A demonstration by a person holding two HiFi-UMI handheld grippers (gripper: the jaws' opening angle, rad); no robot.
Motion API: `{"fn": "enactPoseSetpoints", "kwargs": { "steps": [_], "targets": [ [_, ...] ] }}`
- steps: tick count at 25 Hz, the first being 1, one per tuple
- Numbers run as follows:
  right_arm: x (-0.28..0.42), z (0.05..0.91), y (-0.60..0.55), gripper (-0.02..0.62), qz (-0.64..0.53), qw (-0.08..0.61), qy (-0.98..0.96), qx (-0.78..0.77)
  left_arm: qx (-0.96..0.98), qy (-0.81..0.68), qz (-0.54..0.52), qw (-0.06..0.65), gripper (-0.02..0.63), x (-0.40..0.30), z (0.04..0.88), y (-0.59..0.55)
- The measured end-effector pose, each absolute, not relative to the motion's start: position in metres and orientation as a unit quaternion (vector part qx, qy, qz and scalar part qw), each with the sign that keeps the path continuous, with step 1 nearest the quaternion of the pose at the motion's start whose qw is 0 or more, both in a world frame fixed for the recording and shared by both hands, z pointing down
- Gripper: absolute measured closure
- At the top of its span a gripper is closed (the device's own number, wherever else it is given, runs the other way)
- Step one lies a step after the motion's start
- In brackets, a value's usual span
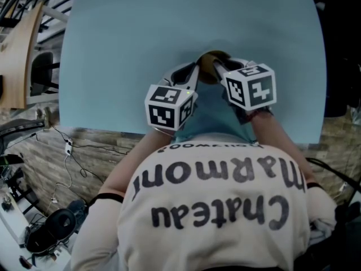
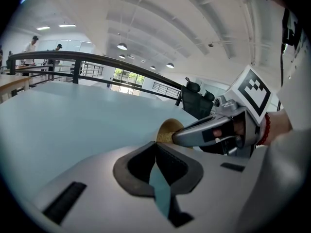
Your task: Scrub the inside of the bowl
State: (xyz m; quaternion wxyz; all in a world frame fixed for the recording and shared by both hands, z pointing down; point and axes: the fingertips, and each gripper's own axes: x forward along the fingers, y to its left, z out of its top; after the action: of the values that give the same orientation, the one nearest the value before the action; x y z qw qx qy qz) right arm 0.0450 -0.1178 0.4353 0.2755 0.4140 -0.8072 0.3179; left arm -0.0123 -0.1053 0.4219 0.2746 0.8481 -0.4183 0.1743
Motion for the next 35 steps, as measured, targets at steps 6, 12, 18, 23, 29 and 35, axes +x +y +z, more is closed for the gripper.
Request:
{"fn": "enactPoseSetpoints", "kwargs": {
  "steps": [6, 12, 18, 23, 29, 35],
  "targets": [
    [0.057, 0.434, -0.122, 0.535, 0.315, 0.279, -0.794, 0.438, 0.846, -0.423, 0.170, 0.276, 0.598, -0.011, 0.420, -0.107],
    [0.064, 0.434, -0.124, 0.535, 0.317, 0.278, -0.787, 0.451, 0.843, -0.429, 0.167, 0.278, 0.598, -0.014, 0.420, -0.109],
    [0.067, 0.433, -0.126, 0.535, 0.318, 0.275, -0.785, 0.454, 0.842, -0.430, 0.164, 0.280, 0.598, -0.015, 0.419, -0.109],
    [0.072, 0.432, -0.128, 0.535, 0.319, 0.276, -0.781, 0.461, 0.841, -0.436, 0.159, 0.278, 0.598, -0.016, 0.416, -0.111],
    [0.077, 0.432, -0.131, 0.535, 0.324, 0.271, -0.776, 0.468, 0.840, -0.440, 0.154, 0.277, 0.598, -0.019, 0.415, -0.114],
    [0.076, 0.432, -0.133, 0.535, 0.326, 0.267, -0.776, 0.469, 0.841, -0.437, 0.155, 0.280, 0.597, -0.018, 0.416, -0.116]
  ]
}}
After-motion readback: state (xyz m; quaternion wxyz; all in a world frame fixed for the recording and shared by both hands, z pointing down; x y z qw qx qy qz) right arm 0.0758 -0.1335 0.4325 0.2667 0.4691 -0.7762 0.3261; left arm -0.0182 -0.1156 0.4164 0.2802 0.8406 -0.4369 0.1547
